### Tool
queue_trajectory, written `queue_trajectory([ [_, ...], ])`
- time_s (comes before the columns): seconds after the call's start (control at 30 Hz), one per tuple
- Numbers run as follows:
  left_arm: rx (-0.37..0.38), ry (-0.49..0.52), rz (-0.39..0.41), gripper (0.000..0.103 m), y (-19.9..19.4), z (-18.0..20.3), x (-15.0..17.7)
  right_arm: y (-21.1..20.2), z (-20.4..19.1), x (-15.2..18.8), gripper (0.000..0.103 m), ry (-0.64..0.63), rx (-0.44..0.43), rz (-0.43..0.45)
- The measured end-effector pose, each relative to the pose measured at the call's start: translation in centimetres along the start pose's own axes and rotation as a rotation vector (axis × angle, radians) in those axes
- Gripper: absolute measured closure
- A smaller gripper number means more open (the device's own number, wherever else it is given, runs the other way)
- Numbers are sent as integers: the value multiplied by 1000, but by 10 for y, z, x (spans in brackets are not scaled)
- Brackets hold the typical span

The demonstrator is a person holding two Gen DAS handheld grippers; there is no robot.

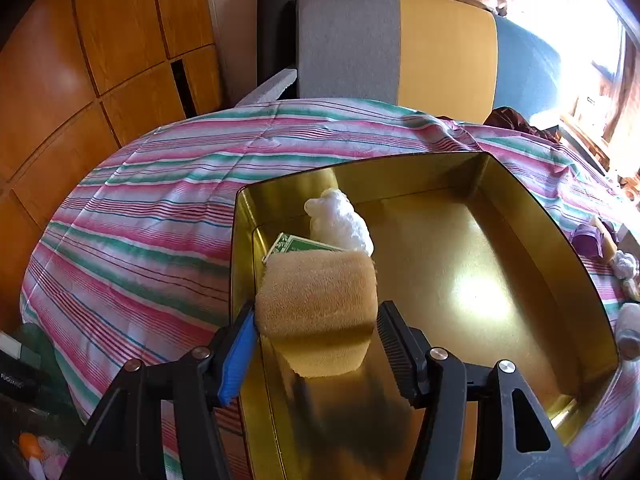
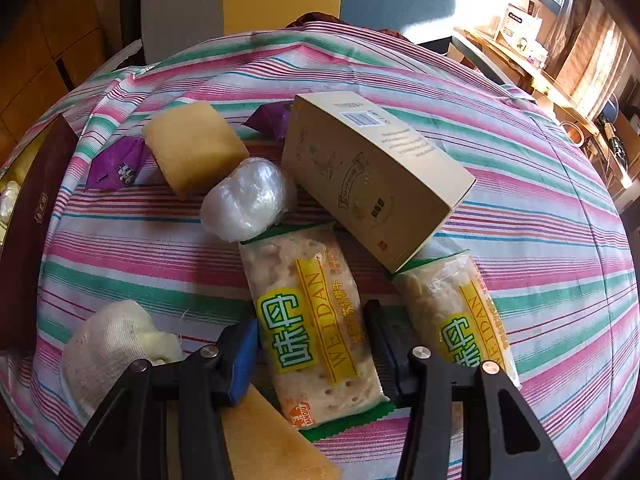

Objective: Organize objects
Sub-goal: 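Lower the yellow sponge into the gold tray and open the left gripper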

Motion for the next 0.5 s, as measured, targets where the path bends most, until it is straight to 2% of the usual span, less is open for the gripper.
queue_trajectory([
  [0.13,11,-20,2,35,-6,1,10,-1,1,1,53,8,1,2],
  [0.5,57,-85,70,33,-46,-6,24,-11,1,2,54,29,4,19],
])
Point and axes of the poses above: each gripper's, at about its wrist camera, not at the fingertips, and y roughly the way its jaws point, z to its right, x to its underside, the point moved 6 cm from there along y, roughly the way its jaws point, and after that the axes turned 7 degrees about -z, right-handed, at the moved point
